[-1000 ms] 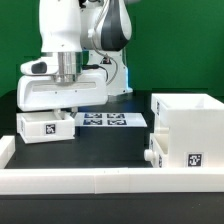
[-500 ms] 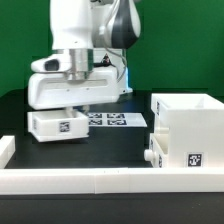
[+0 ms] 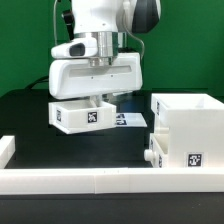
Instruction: Assemble drawer
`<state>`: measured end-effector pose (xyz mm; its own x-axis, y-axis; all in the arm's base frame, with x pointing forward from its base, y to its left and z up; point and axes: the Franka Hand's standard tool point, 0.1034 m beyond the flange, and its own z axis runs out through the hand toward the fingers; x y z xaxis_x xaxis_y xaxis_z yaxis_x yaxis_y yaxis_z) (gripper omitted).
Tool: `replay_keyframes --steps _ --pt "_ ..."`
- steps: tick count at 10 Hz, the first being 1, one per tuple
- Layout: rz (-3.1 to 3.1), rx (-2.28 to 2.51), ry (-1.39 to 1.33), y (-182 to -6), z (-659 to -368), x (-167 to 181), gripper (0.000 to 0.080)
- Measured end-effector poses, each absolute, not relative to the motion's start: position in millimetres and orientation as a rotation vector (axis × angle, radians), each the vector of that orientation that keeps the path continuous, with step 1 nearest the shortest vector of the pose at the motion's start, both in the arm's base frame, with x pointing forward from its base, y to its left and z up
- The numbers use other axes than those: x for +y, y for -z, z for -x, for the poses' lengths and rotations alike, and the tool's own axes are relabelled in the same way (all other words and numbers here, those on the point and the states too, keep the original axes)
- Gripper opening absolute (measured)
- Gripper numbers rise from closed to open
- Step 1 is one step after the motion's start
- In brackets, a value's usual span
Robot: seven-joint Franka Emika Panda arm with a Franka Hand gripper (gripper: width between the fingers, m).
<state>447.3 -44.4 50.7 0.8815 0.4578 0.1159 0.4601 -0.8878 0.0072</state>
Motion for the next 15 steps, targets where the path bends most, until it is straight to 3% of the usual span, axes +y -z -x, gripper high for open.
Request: replay_keyframes --steps 2,8,12,15 --pt "3.025 -0.748 0.177 -49.5 -447 -44 0.0042" --pt "2.716 -1.613 0.122 -50.9 -460 -49 0.0042" --pt "2.534 -1.902 0.109 -49.9 -458 -50 0.0042" --pt "2.290 -2.194 0.047 -54.8 -488 -57 0.0042"
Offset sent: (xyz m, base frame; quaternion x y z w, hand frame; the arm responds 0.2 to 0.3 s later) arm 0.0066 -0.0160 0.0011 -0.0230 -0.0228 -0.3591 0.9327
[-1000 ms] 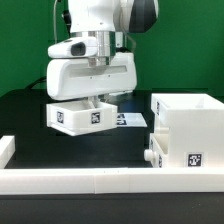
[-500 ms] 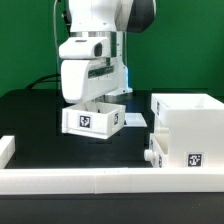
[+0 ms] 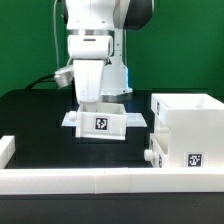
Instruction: Assemble drawer
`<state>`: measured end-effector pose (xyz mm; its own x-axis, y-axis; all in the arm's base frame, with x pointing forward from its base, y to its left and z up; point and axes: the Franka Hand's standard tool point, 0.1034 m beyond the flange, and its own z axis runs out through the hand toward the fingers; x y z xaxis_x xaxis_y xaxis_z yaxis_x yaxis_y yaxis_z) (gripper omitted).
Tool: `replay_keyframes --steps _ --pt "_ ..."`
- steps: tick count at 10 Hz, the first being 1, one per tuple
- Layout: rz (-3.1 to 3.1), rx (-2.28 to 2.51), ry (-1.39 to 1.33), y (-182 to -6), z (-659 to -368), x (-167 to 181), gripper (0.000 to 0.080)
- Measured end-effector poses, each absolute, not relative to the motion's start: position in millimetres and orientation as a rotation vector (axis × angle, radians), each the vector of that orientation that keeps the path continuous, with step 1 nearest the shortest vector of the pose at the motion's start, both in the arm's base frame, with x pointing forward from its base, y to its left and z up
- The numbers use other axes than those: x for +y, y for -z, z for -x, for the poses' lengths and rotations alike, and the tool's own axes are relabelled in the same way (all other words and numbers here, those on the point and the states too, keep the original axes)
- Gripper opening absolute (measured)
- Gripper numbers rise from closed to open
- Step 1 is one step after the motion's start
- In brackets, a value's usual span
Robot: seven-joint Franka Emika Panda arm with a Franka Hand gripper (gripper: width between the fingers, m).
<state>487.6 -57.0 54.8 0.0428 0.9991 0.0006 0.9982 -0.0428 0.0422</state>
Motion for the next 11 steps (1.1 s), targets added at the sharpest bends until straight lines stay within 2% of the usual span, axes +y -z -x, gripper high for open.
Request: replay_keyframes --steps 4,7,11 --pt "-2.240 2.179 -0.032 -56.2 -515 -49 0.0042" --pt "-2.262 2.197 0.017 -53.9 -510 -50 0.0042" --pt "-2.231 2.229 -0.006 -59.8 -534 -35 0.0042"
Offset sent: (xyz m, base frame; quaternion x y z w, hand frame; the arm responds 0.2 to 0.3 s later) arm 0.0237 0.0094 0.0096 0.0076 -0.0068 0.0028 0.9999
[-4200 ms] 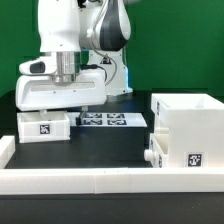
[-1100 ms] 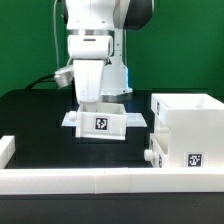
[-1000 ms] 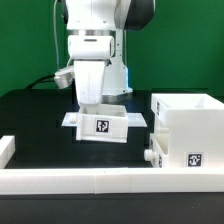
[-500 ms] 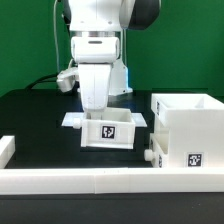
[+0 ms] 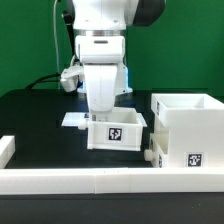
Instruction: Assemble drawer
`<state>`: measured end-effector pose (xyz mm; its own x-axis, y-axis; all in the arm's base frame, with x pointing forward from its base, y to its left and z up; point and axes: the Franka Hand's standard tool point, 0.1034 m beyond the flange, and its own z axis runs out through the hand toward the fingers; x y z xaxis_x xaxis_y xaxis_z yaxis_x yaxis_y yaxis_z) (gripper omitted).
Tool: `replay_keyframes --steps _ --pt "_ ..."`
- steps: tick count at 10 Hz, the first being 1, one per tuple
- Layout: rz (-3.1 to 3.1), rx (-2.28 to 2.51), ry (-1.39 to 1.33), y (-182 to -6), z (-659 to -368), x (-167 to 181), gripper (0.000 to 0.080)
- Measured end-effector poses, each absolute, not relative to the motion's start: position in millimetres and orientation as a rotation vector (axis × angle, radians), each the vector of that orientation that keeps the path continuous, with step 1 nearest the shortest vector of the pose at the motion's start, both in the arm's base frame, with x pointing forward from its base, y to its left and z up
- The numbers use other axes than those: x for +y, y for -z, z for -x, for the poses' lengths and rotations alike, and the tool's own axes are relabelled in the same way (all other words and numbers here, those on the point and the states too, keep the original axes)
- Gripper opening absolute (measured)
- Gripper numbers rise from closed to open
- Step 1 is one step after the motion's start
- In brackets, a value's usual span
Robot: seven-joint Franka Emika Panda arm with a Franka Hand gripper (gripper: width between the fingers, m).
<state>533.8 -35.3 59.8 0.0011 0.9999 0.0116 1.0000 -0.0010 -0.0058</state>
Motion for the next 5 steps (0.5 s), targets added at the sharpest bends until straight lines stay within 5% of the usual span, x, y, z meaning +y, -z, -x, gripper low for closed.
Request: replay_keyframes --steps 5 --pt "2.201 -2.149 0.082 -54.5 -533 -50 0.0042"
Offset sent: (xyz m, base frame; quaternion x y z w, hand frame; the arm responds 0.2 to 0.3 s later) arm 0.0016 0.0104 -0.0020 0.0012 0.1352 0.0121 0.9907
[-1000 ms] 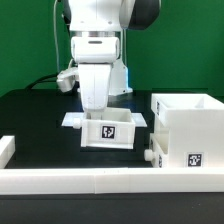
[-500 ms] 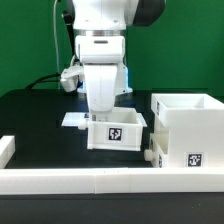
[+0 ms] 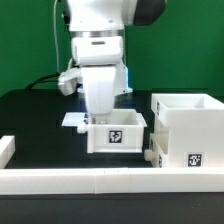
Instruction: Assemble drawer
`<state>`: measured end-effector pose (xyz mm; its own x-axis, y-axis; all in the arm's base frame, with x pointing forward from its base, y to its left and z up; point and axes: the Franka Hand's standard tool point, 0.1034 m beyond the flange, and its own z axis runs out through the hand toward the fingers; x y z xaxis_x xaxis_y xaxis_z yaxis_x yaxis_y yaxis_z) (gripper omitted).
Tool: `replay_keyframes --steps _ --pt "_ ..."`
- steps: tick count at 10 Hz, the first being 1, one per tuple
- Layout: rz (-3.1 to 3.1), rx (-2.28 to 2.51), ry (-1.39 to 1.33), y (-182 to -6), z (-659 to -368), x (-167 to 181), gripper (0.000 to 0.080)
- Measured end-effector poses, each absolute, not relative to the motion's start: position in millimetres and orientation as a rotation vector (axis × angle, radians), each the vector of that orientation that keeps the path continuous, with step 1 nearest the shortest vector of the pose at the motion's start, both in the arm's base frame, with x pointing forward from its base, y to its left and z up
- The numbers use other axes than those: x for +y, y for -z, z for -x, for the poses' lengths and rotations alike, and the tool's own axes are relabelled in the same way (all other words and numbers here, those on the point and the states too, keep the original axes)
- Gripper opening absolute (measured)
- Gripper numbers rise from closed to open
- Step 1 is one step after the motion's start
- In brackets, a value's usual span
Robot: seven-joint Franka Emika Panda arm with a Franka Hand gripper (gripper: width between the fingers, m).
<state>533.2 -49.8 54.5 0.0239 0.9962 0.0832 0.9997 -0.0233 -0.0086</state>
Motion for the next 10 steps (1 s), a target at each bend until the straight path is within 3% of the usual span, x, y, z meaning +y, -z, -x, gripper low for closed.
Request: replay_keyframes --steps 10 --pt "2.216 -2.153 0.103 -59.0 -547 -26 0.0042"
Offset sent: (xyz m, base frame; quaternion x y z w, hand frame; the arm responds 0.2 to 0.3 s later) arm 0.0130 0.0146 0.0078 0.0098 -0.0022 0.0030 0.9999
